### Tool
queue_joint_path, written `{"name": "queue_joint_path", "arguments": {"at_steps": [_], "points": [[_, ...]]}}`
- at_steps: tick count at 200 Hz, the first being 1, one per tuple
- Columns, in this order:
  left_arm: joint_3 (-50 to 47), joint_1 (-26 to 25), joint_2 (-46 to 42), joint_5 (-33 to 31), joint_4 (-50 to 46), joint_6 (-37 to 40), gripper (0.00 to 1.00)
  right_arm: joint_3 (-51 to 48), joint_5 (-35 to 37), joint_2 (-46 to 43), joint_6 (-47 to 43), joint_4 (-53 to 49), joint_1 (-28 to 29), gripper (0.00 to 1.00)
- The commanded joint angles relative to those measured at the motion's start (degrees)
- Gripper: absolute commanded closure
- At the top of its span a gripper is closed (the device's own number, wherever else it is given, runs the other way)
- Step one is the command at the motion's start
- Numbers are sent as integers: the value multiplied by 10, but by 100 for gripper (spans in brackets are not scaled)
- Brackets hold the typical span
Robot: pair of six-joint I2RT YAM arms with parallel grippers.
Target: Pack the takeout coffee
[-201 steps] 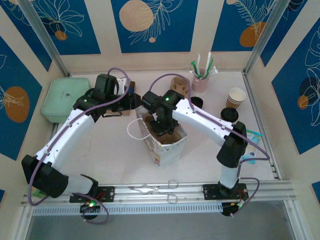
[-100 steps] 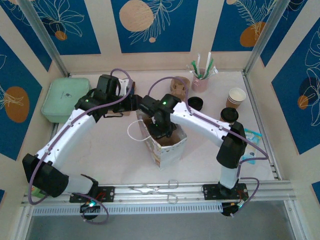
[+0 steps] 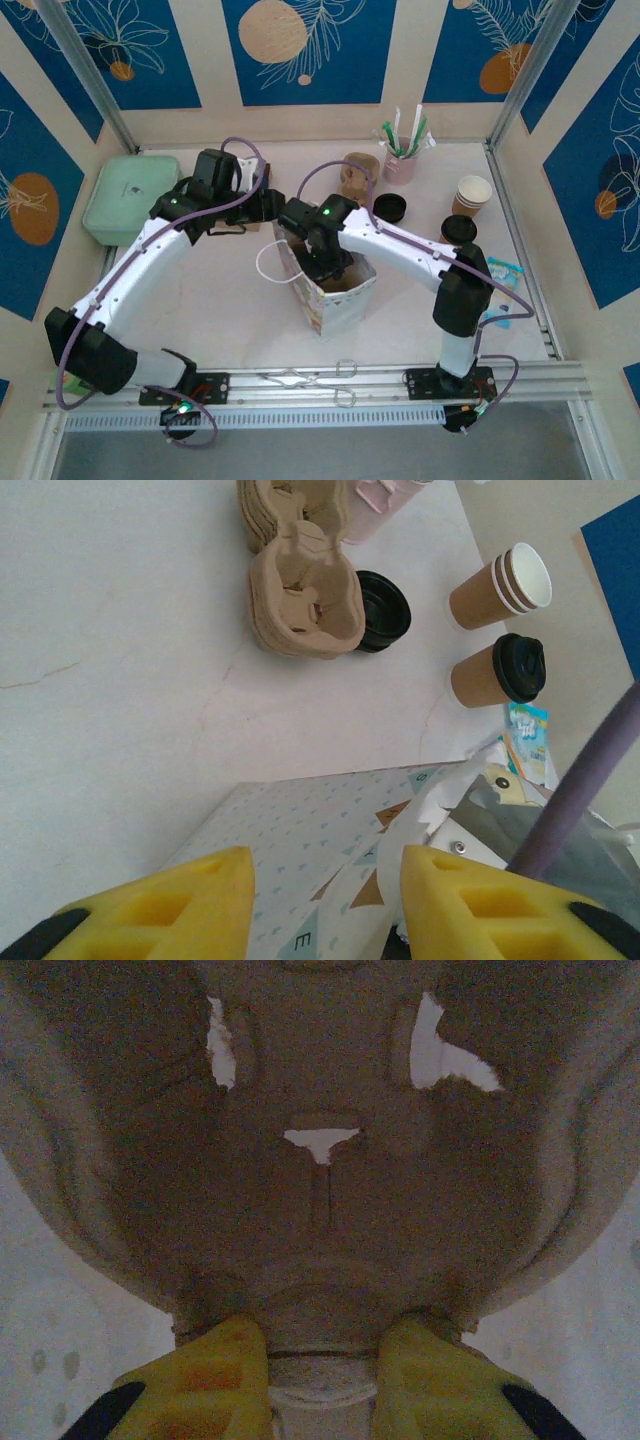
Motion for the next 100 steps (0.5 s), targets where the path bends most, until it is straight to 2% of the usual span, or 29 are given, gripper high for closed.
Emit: {"name": "queue_joint_path", "arguments": {"at_steps": [1, 100], "points": [[5, -5, -7, -1, -9, 12, 56, -12, -19, 2, 12, 7, 4, 80], [1, -5, -16, -8, -5, 11, 56, -56, -19, 3, 22, 43, 3, 82]]}}
